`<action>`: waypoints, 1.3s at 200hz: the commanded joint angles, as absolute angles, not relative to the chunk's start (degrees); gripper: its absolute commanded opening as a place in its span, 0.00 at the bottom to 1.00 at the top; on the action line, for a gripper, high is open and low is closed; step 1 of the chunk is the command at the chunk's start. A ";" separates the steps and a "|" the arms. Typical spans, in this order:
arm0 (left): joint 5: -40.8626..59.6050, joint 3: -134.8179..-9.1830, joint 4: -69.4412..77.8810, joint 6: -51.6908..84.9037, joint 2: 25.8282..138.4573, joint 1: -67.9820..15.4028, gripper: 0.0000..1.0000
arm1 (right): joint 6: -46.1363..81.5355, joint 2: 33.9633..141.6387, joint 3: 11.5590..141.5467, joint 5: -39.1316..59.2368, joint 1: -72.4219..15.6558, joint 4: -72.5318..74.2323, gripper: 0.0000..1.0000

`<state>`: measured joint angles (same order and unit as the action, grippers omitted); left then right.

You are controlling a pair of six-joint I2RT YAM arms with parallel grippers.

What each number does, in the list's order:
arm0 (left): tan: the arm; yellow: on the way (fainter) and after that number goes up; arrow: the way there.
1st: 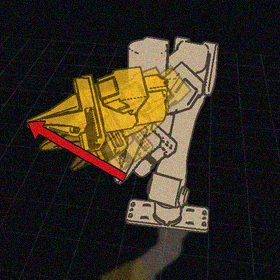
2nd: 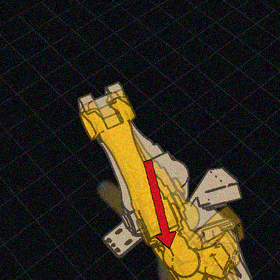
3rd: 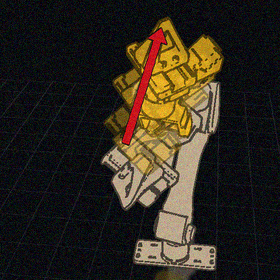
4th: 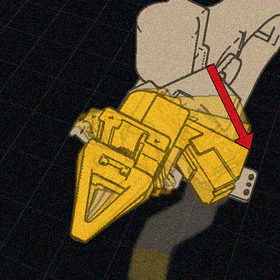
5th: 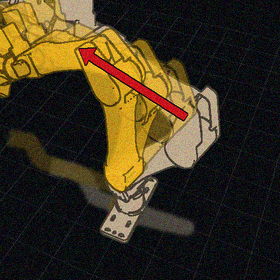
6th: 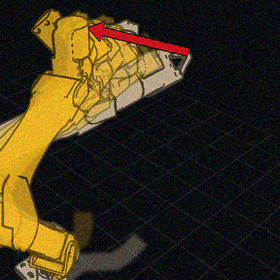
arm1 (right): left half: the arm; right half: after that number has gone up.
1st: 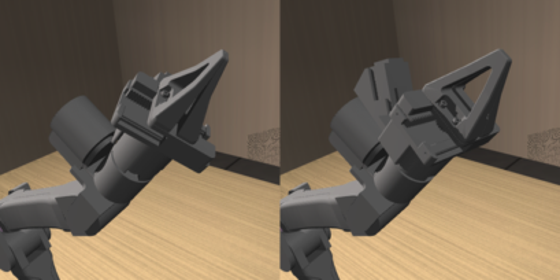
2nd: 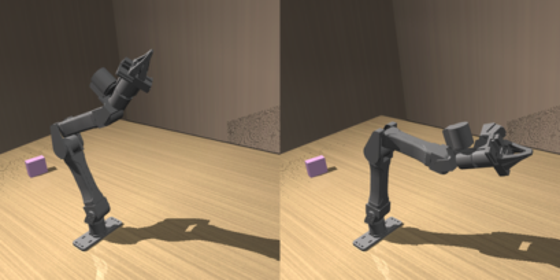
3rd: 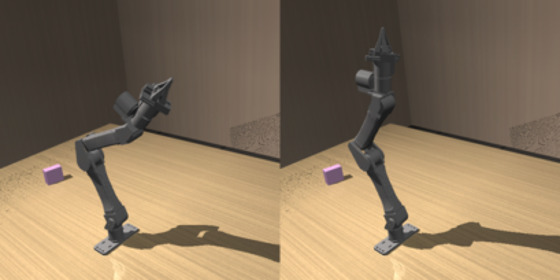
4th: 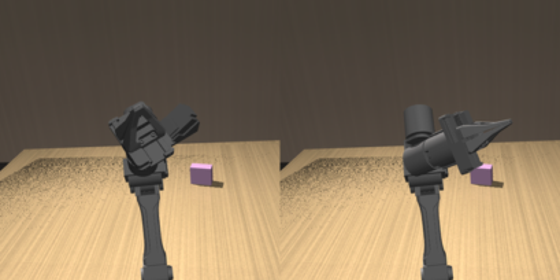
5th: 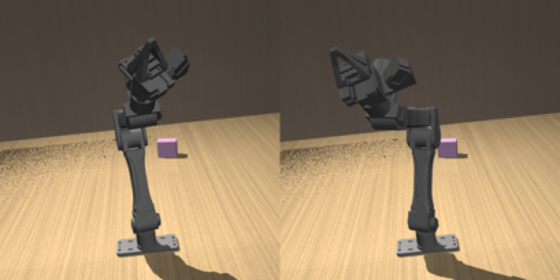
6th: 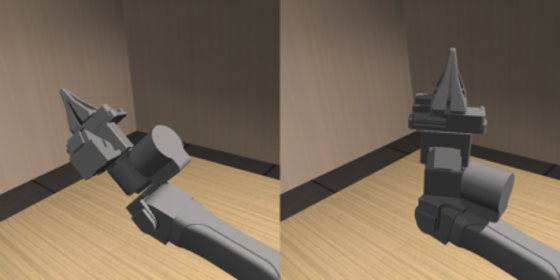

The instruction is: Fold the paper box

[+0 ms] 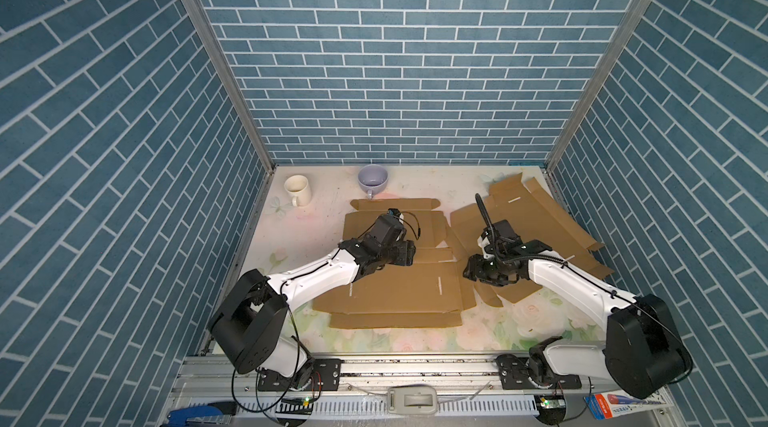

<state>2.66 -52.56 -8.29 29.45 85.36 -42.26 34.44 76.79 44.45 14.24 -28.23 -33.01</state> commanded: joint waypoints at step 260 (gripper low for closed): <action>-2.67 -48.65 -9.39 17.88 63.86 -33.75 0.73 | -26.15 74.55 63.22 -26.42 -47.92 -20.12 0.00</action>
